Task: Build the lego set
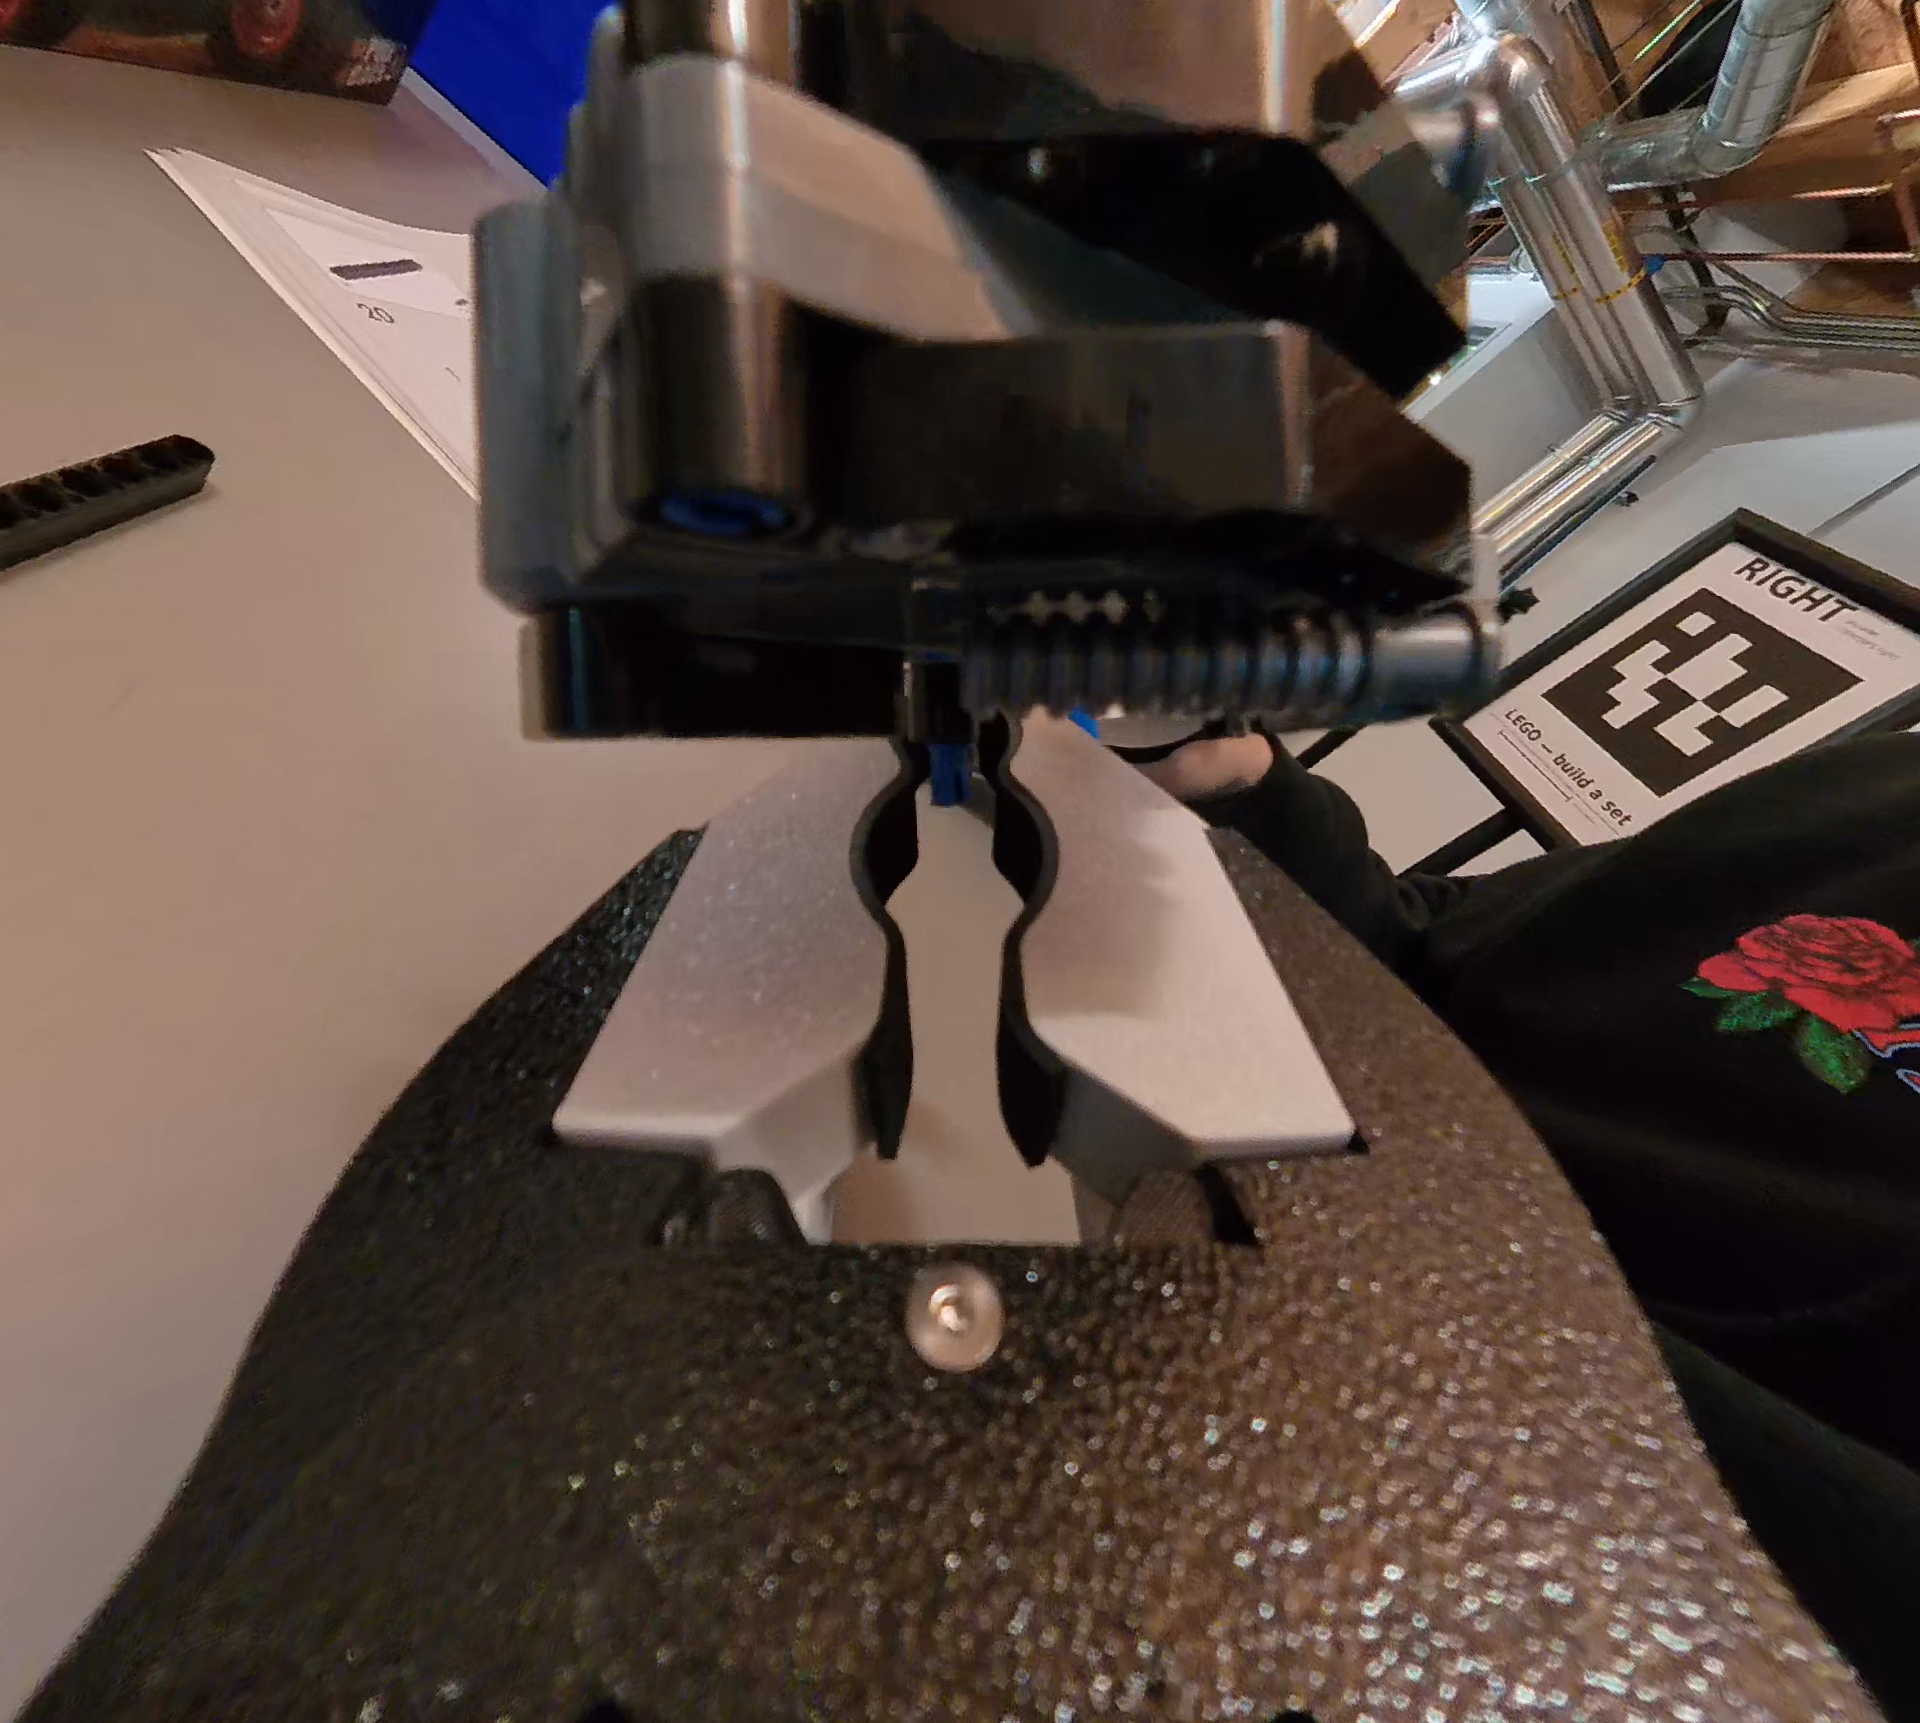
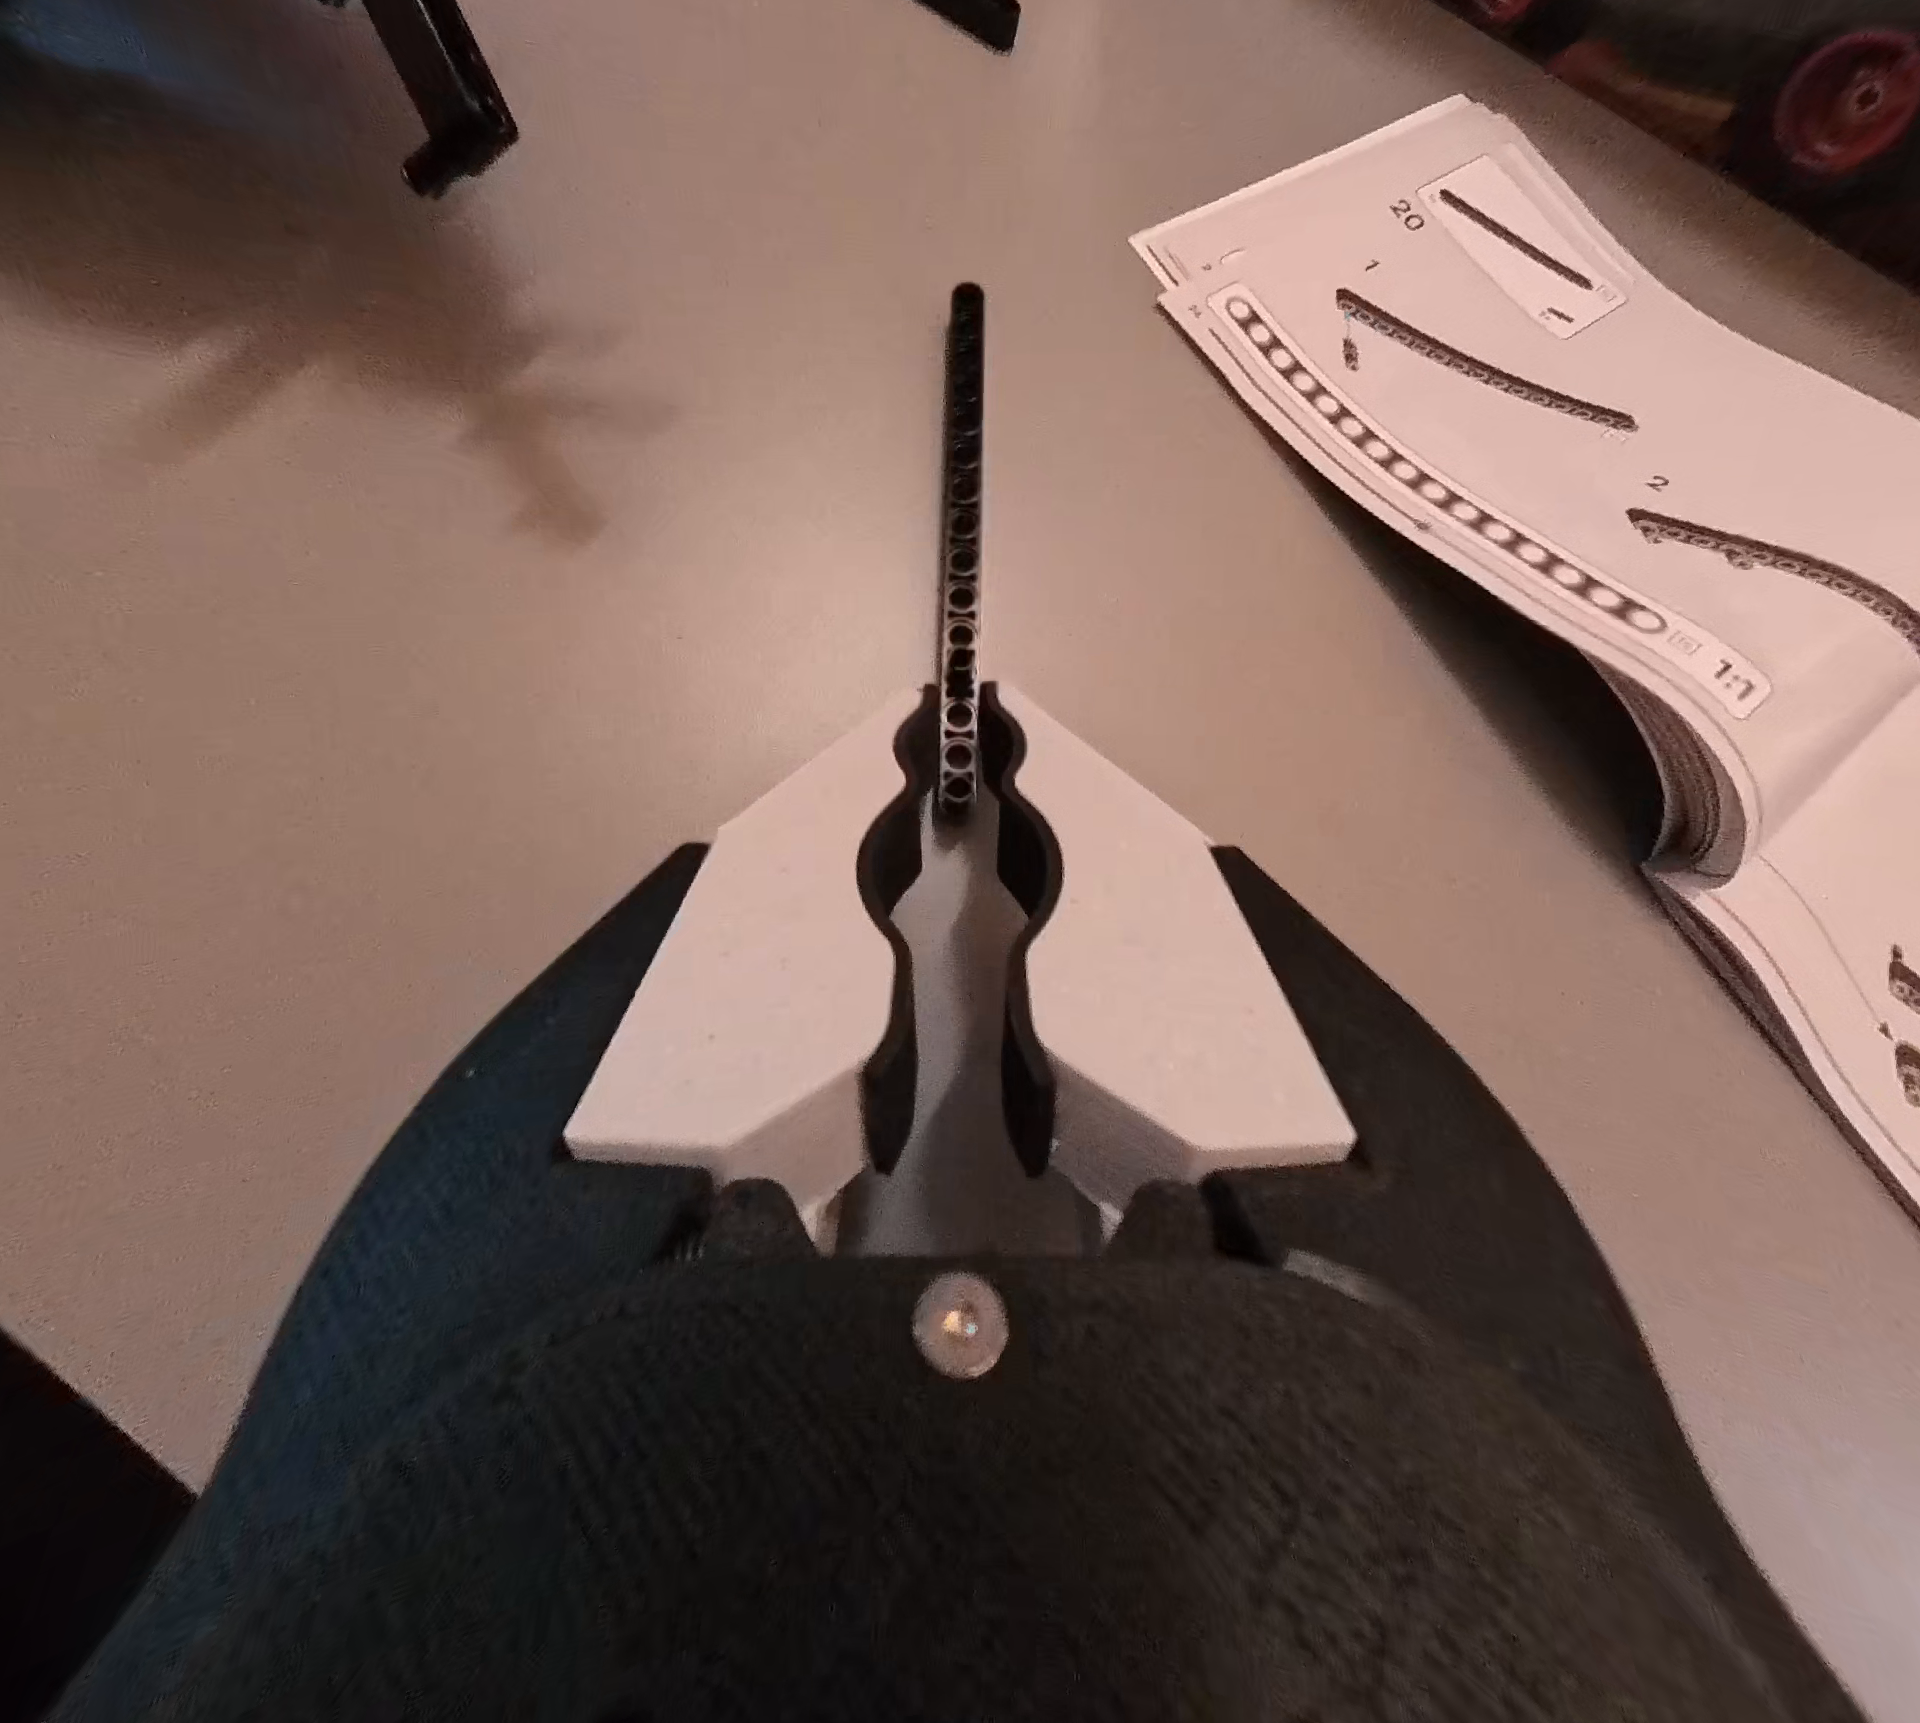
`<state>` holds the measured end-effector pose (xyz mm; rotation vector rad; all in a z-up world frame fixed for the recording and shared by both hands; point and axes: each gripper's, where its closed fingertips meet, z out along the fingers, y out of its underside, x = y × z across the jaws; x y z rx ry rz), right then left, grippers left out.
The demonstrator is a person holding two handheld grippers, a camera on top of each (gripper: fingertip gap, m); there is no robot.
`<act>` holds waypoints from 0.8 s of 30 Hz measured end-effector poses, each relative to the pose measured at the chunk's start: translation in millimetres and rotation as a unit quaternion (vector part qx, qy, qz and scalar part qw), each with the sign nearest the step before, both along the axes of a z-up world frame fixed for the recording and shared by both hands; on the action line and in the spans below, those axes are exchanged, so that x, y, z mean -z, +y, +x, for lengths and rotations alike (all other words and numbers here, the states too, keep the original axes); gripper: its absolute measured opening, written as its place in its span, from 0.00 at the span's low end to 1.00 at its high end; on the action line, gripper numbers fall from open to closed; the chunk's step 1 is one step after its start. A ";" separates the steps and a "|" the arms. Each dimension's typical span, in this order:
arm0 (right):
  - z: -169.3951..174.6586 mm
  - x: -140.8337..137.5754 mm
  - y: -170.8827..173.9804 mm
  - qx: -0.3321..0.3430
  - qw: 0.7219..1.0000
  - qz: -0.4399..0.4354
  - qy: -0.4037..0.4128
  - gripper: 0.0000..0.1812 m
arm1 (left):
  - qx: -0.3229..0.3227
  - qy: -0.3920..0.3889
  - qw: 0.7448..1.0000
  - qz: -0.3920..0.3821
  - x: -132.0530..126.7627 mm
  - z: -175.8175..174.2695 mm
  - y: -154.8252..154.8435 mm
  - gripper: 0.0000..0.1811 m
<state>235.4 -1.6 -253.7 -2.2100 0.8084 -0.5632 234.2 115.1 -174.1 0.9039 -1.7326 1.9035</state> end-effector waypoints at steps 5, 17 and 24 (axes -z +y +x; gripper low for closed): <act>-16.5 1.1 3.1 -0.018 0.994 0.058 0.090 0.02 | 0.002 0.003 1.000 -0.002 0.2 -0.3 -0.8 0.03; -7.0 -36.1 17.9 -0.032 0.999 0.042 -0.004 0.20 | 0.017 0.012 1.000 0.013 5.9 -3.8 -6.0 0.02; -30.6 -65.2 78.2 -0.120 0.981 0.154 0.003 0.31 | 0.021 0.001 1.000 0.019 5.4 -6.1 -11.1 0.02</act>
